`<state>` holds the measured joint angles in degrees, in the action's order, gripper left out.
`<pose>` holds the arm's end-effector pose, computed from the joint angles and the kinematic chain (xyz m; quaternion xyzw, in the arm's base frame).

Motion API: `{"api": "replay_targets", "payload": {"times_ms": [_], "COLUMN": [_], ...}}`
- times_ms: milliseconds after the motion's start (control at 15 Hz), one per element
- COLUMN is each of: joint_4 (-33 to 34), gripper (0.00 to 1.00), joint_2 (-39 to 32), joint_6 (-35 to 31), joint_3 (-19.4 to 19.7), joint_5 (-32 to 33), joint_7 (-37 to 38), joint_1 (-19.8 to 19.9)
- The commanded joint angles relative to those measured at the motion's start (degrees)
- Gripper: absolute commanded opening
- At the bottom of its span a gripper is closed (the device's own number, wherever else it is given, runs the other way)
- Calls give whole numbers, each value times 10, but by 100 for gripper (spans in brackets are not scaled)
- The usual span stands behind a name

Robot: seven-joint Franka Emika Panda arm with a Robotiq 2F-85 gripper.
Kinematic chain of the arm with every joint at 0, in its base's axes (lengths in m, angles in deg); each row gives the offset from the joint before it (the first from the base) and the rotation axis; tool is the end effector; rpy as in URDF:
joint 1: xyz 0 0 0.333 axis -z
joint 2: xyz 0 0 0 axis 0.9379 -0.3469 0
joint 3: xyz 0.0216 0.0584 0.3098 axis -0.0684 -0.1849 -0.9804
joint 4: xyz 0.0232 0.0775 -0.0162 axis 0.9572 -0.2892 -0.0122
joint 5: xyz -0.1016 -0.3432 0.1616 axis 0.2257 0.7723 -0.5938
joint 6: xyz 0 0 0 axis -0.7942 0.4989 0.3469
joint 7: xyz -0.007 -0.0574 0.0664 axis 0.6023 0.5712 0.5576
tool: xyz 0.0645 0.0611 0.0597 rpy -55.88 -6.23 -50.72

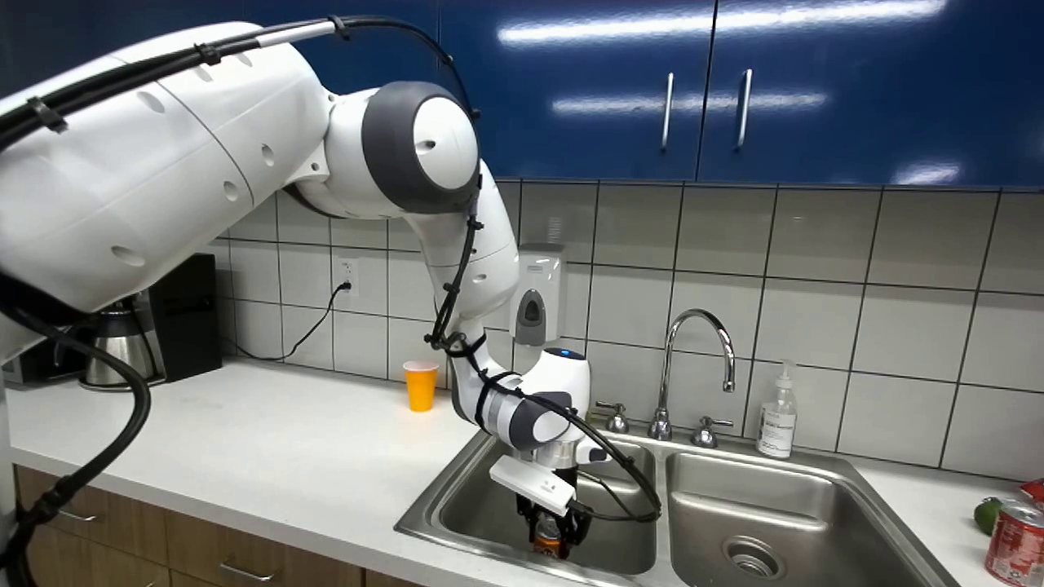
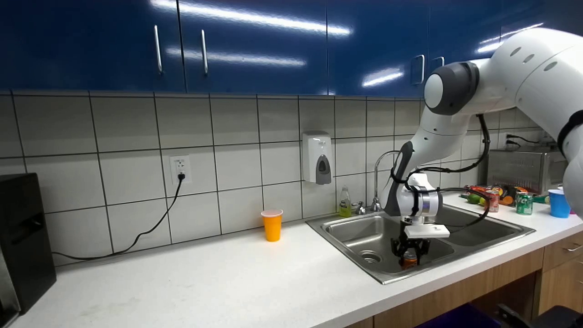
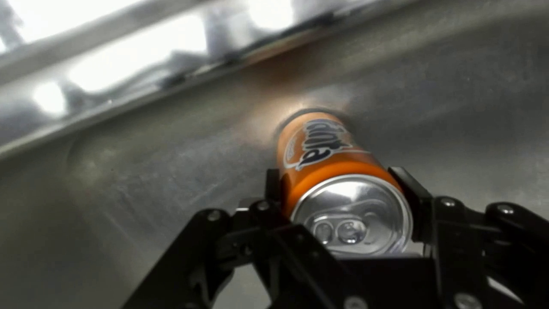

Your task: Remove the can from the sink

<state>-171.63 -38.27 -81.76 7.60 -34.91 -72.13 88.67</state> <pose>0.5625 -0.2466 0.0523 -0.9894 0.1446 -0.0149 0.0038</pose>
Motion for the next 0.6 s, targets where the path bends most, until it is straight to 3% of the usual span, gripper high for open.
{"api": "replay_targets", "payload": {"times_ms": [0,533], "joint_4": [-16,-67], "gripper": [38,38], "joint_2": [39,156], "joint_6": [11,57], "joint_3": [-24,-21], "joint_5": [12,21], "joint_7": [-4,-1], "joint_1": [18,0]}}
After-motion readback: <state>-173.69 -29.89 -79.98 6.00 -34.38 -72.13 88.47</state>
